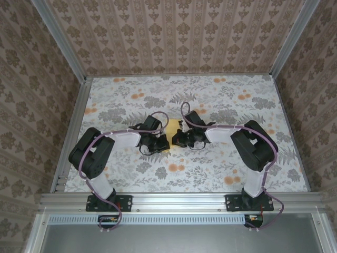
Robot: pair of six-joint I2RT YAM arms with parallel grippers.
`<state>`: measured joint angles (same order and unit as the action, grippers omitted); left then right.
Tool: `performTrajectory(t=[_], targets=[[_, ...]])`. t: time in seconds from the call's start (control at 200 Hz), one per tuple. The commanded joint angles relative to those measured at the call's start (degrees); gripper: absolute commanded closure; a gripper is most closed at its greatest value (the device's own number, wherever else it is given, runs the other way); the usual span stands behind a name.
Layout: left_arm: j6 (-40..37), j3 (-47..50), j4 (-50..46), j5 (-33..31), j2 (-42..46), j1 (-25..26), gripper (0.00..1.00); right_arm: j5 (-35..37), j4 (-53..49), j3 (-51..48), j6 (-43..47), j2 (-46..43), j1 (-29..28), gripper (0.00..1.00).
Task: Fold a paper plane with a square sheet of paper (pick it up from the middle)
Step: Third fold the triangle at the center of the table.
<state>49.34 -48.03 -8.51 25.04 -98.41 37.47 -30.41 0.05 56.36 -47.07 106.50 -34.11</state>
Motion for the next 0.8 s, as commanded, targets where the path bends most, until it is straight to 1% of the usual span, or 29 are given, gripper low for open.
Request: performTrajectory(t=[0.0,0.285,0.395,0.6,0.795], targets=[[0.7,1.4,-2.6,-2.5,-2.1,-0.1,0.93,-0.4,-0.1,1.1,-0.9,2.0,-0.5,0.96],[0.8,1.5,-2.4,-2.4,-2.2,-0.1,0.93,-0.8,0.7,1.9,-1.5,4.2,-0.4,0.96],[0.7,1.6,-2.4,-2.3,-2.0,-0.1,0.93,-1.6,3.0,1.4,-2.5,3.6,-0.4,0.96],[0.7,1.7,-2.5,-2.3,-2.0,-0.2,0.93,-1.1,4.3,0.2,-2.9,1.6,-0.1,0.96],[0.7,1.6,-2.5,-2.3,-2.0,-0.1,0.93,-1.6,4.3,0.9,-3.2,3.8,-0.2,0.96]])
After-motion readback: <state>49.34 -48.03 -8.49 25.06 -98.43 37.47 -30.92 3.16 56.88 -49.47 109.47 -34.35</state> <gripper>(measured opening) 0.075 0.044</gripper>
